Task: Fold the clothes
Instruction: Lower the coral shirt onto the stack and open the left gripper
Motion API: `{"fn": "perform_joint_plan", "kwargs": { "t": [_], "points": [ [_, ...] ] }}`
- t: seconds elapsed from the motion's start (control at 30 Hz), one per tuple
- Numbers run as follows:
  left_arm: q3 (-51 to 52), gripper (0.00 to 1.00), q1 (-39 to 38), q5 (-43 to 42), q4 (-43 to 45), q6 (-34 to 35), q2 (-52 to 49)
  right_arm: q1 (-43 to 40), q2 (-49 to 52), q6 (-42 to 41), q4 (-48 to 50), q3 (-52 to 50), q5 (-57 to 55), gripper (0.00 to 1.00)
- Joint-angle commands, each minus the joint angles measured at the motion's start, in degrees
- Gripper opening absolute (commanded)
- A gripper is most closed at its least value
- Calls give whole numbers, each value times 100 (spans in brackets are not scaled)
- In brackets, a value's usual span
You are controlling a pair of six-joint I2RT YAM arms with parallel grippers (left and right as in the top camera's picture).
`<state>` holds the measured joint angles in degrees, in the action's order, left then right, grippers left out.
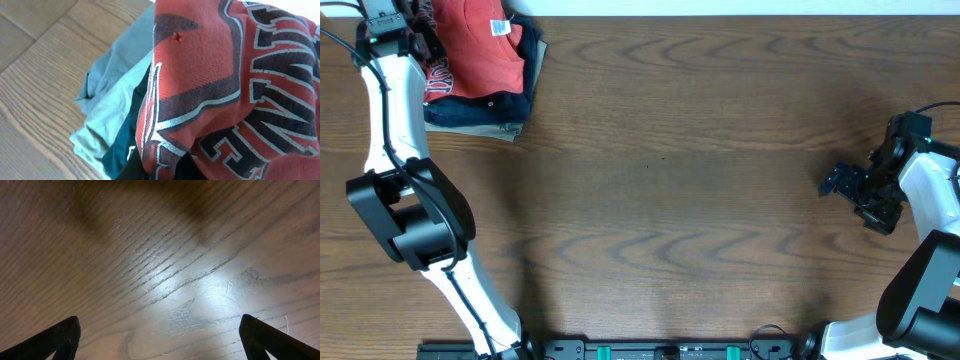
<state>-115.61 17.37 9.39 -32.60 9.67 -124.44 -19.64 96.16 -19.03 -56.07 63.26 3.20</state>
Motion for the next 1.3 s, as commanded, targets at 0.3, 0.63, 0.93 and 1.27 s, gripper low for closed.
{"fn": "perform_joint_plan", "kwargs": {
  "t": [0.3,0.63,0.93,1.27],
  "points": [
    [33,9,153,186,190,74,-212,-17,7,44,-4,81,2,99],
    [33,65,260,184,-33,70,-280,-17,7,44,-4,81,2,99],
    [31,47,-39,177,293,76,341,-17,7,44,-4,81,2,99],
    [31,6,-455,157,1187,74,157,-17,7,44,-4,81,2,99]
  ]
}}
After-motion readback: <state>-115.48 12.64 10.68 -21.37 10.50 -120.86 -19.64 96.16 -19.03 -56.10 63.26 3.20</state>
